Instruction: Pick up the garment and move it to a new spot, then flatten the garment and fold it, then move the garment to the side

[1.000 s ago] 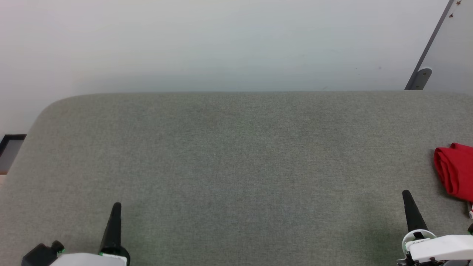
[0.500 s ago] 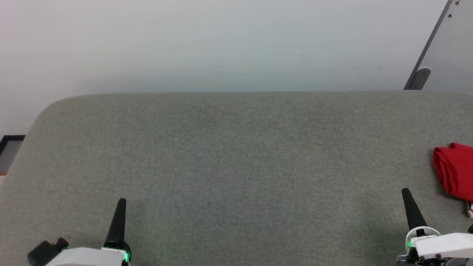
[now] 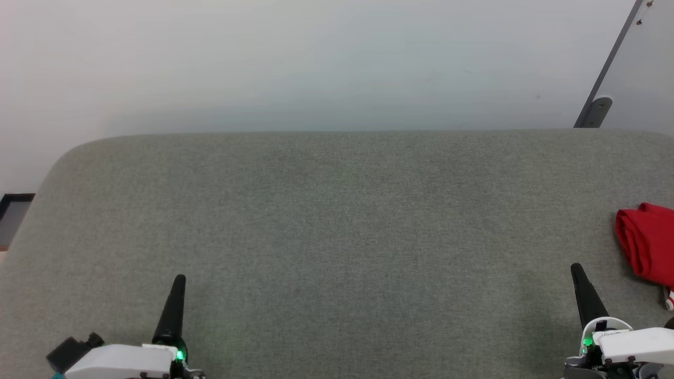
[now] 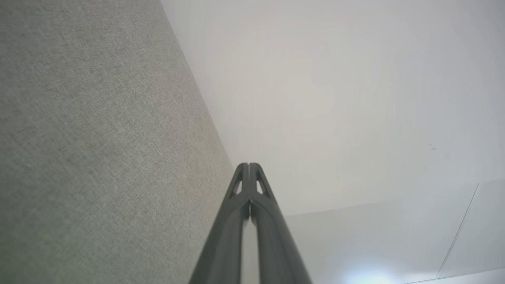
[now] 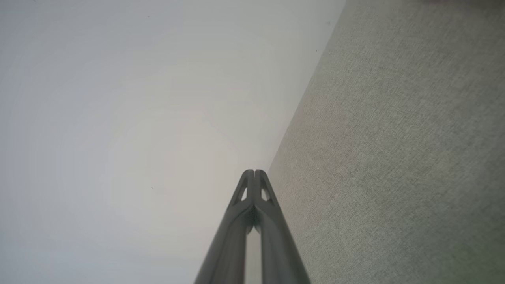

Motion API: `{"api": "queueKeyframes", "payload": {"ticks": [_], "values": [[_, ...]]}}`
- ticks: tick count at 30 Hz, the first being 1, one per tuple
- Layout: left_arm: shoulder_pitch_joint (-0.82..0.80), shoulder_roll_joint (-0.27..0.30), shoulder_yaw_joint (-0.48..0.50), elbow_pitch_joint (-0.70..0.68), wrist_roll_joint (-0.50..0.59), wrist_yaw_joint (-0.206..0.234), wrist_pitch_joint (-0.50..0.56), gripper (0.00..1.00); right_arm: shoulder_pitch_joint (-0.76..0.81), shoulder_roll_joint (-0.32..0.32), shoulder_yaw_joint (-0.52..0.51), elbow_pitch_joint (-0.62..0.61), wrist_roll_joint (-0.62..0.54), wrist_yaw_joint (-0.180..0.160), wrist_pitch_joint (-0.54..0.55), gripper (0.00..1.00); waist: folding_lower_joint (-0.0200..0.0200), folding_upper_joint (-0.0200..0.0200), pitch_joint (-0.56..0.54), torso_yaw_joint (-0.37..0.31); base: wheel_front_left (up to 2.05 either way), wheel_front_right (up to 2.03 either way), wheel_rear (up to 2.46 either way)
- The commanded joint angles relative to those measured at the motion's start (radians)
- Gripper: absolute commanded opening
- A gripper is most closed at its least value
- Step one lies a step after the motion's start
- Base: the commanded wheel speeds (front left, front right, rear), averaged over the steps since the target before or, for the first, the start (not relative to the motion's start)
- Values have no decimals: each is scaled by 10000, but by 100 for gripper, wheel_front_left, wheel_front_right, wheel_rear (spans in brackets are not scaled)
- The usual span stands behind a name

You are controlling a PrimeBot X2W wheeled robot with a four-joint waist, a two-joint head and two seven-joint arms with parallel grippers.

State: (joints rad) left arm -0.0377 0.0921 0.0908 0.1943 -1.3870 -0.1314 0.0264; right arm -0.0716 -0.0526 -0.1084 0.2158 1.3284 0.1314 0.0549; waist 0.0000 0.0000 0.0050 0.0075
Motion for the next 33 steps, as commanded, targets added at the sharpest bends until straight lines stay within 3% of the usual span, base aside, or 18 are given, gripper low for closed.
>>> {"api": "queueKeyframes", "payload": {"ticks": [1,33], "values": [[-160,-8,33,-8,-157,10,55,0,-149,13,-22,-27,198,-9,70,0,0,0,0,-1,0,0,0],[-688,-303,98,477,-2185,14,710,0,-415,34,-57,273,2603,-13,566,0,0,0,-16,-65,0,0,0]]}}
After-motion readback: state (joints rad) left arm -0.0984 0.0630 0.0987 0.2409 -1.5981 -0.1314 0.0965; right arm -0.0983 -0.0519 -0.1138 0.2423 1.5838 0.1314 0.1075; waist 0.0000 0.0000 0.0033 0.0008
